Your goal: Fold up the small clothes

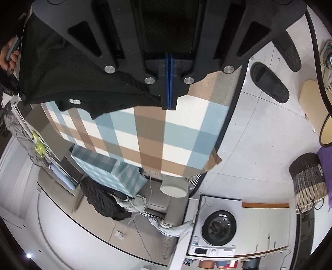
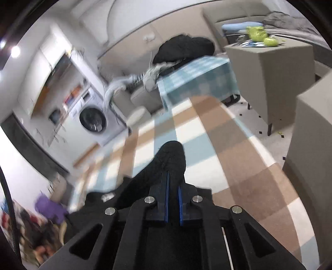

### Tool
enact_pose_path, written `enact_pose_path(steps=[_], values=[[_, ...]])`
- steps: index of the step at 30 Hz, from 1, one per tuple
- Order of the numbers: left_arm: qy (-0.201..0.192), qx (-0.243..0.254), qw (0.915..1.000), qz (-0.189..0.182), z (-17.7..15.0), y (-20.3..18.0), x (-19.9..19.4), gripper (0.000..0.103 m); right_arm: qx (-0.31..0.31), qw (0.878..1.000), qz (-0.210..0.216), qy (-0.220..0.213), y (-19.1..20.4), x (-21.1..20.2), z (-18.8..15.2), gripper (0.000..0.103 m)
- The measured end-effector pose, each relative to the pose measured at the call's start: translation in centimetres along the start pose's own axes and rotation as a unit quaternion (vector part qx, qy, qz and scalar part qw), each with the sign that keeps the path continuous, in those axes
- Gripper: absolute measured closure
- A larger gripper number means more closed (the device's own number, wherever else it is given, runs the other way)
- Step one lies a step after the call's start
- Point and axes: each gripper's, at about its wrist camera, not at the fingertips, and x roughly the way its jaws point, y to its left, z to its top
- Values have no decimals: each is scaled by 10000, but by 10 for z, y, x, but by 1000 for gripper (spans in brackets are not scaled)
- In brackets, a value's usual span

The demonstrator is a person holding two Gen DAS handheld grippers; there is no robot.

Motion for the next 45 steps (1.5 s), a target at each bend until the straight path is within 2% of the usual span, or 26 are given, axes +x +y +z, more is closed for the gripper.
enact_pose_path(steps=[3,6,7,8,9,10,11,16,22,28,31,33,34,35,37,42,45], values=[[97,-56,9999,-82,-1,1,-2,103,108,9984,-479,265,-7,10,3,96],[237,28,9996,-123,-5,-7,-2,101,248,9940,-815,688,-12,25,-1,80],[294,97,9994,-138,-7,-12,-1,94,257,9938,-853,670,-12,25,-2,77],[313,156,9993,-155,-9,-16,-2,80,249,9940,-844,643,-11,22,-3,65],[323,221,9991,-182,-10,-21,-2,72,242,9946,-809,606,-9,19,-4,57],[306,303,9988,-230,-12,-28,-2,56,205,9956,-746,538,-6,14,-5,56],[303,387,9984,-264,-14,-35,-2,46,102,9962,-700,506,-1,10,-7,56],[647,1059,9922,-133,-25,-78,19,45,-177,9968,-562,537,17,-1,-19,51],[1200,1323,9839,40,-40,-104,38,45,-361,9965,-469,586,29,-14,-37,50],[1441,1671,9753,-33,-55,-117,38,42,-558,9958,-572,440,29,-29,-45,50],[1443,1848,9721,100,-62,-121,46,42,-565,9961,-567,382,26,-35,-43,49],[1351,1931,9718,91,-64,-124,48,54,-583,9958,-584,388,25,-36,-43,49],[1295,1972,9718,7,-64,-126,47,77,-606,9956,-583,406,25,-35,-43,49],[1241,1973,9725,14,-63,-127,46,96,-605,9956,-568,431,25,-34,-44,49],[1046,1859,9770,-37,-58,-124,38,100,-607,9955,-565,456,24,-34,-46,49],[535,1636,9850,-107,-44,-116,11,101,-584,9957,-560,458,23,-33,-47,49],[75,1371,9905,-55,-26,-111,-2,101,-570,9960,-517,453,25,-31,-47,49]])
